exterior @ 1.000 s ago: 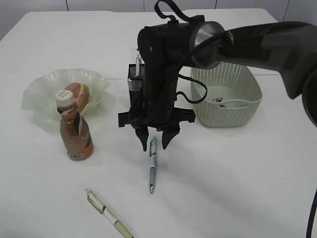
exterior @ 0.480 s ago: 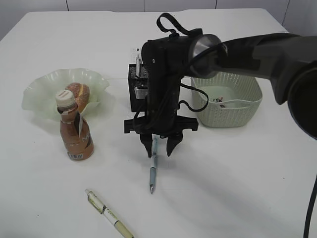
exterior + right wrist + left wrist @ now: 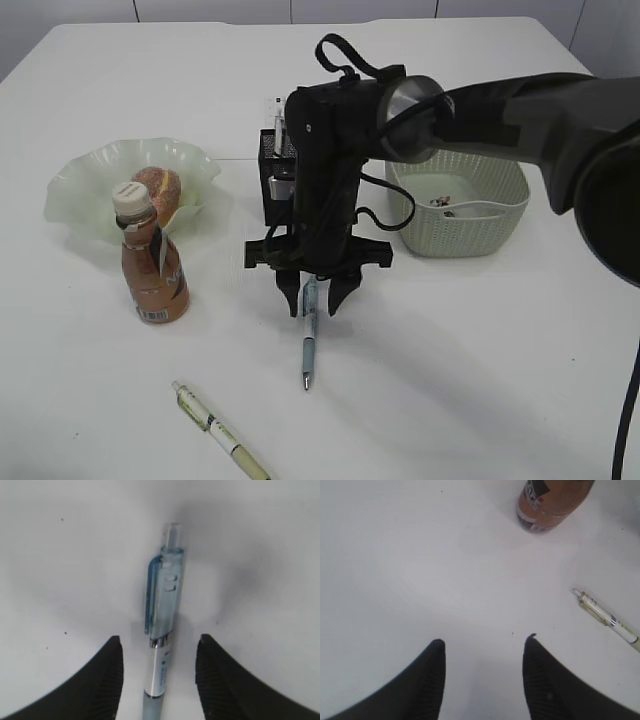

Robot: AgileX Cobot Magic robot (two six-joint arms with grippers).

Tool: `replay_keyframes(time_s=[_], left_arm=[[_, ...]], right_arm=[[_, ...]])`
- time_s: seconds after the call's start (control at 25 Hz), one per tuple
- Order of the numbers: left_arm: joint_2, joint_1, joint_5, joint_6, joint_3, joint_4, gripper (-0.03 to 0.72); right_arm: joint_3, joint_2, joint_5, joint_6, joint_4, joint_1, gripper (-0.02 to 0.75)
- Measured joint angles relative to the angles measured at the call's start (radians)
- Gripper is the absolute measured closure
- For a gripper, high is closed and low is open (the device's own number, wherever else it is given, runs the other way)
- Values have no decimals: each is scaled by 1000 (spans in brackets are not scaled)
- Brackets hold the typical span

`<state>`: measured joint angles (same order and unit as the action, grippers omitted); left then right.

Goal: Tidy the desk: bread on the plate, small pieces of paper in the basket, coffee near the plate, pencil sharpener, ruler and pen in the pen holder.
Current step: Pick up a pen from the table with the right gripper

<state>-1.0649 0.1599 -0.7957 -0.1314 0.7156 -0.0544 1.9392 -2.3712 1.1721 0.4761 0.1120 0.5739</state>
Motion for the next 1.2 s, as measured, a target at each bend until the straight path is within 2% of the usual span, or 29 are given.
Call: replay_keyframes(time_s=[1.2], left_arm=[[0, 0, 49, 0, 0, 0, 318]], right_arm=[[0, -21, -52, 2, -30, 2, 384]])
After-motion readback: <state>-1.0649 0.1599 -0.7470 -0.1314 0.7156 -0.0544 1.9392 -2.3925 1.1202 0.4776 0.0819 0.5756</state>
